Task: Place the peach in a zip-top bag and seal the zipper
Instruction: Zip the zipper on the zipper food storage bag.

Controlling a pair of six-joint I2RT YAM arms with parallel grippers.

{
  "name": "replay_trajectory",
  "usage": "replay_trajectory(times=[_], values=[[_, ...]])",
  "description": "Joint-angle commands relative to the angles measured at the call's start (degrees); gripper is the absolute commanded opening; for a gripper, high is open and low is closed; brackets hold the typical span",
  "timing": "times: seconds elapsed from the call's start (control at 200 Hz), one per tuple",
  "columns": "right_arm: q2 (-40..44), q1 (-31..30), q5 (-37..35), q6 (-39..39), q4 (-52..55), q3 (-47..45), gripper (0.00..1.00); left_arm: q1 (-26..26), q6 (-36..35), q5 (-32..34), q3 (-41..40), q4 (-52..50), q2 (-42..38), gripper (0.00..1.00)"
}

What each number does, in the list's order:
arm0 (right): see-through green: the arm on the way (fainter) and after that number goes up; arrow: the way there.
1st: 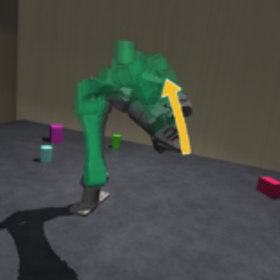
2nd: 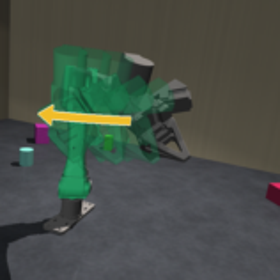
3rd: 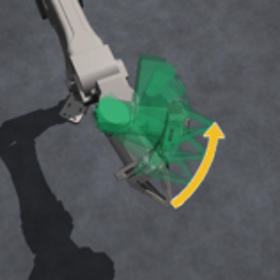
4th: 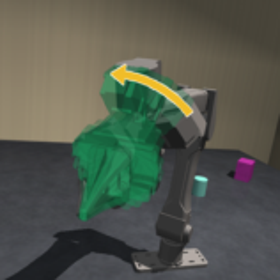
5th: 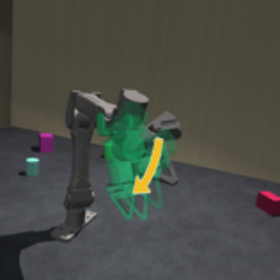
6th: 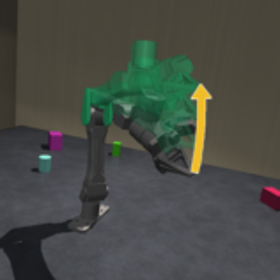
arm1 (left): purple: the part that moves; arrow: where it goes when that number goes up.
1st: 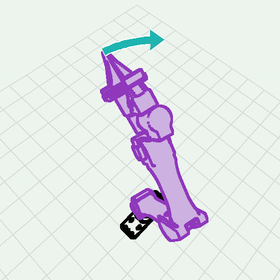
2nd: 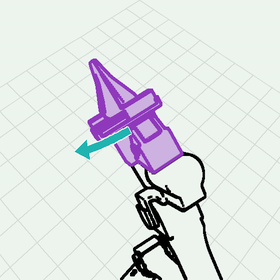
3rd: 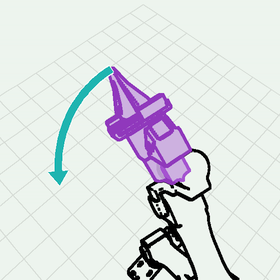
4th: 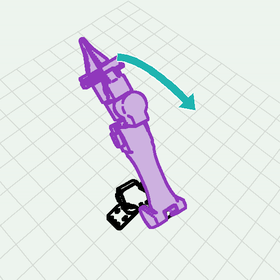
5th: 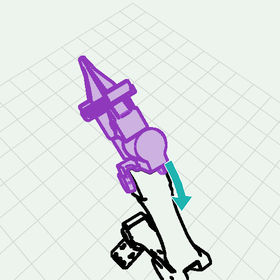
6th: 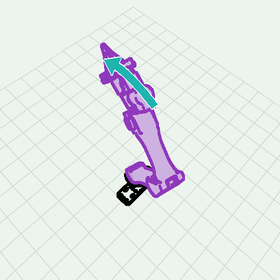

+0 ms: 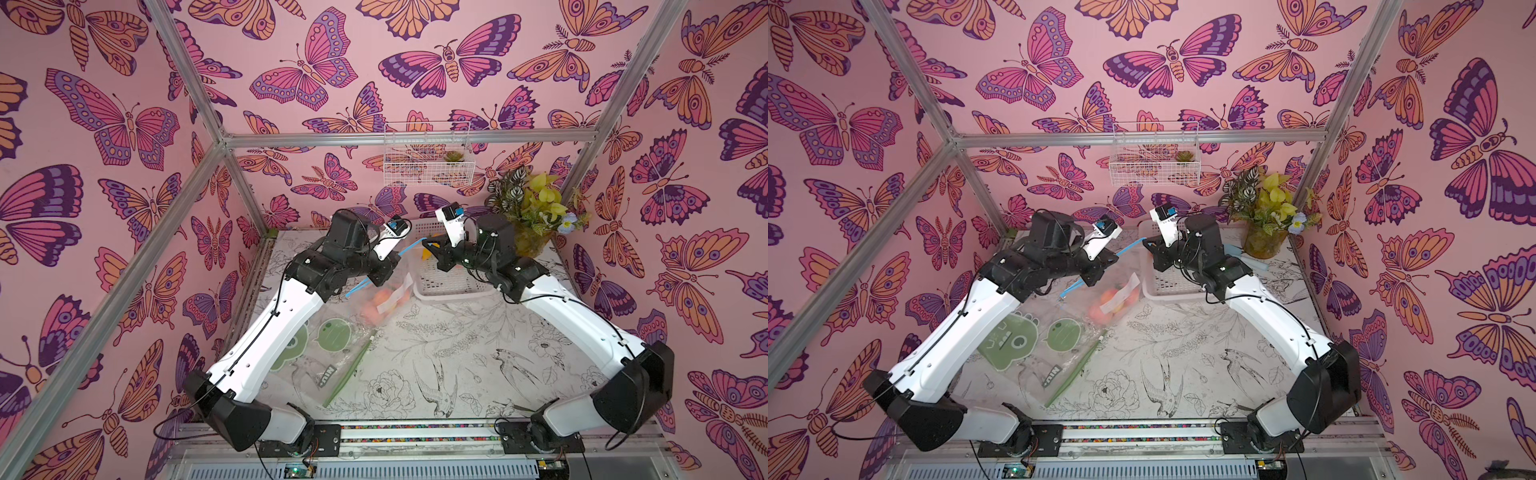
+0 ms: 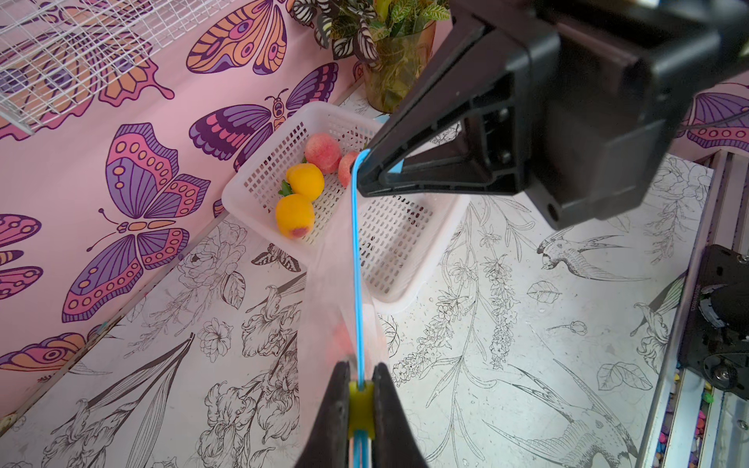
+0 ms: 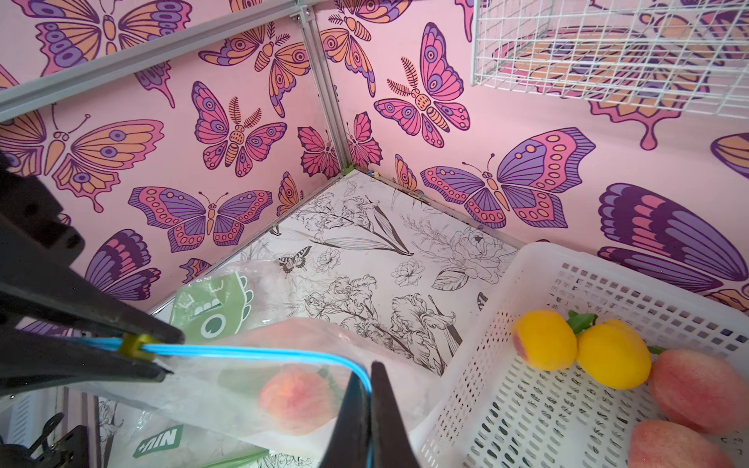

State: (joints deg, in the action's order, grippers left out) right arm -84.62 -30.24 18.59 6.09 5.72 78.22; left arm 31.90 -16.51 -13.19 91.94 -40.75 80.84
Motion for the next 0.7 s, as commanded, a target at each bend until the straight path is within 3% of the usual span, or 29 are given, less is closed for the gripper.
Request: replay_trajectory(times=[0.0,0.696], values=[[0.4,1.7,-11.3,1.7,-2.4,-0.3,0.0,-0.6,0.7,1.9,-1.0,-5.1,-3.5,0.08],[-3.2,1.7,-17.2,4.3,-2.4,4.0,0.0,-0.6,2.4,4.5,-4.8,-7.0,-10.7,0.09]])
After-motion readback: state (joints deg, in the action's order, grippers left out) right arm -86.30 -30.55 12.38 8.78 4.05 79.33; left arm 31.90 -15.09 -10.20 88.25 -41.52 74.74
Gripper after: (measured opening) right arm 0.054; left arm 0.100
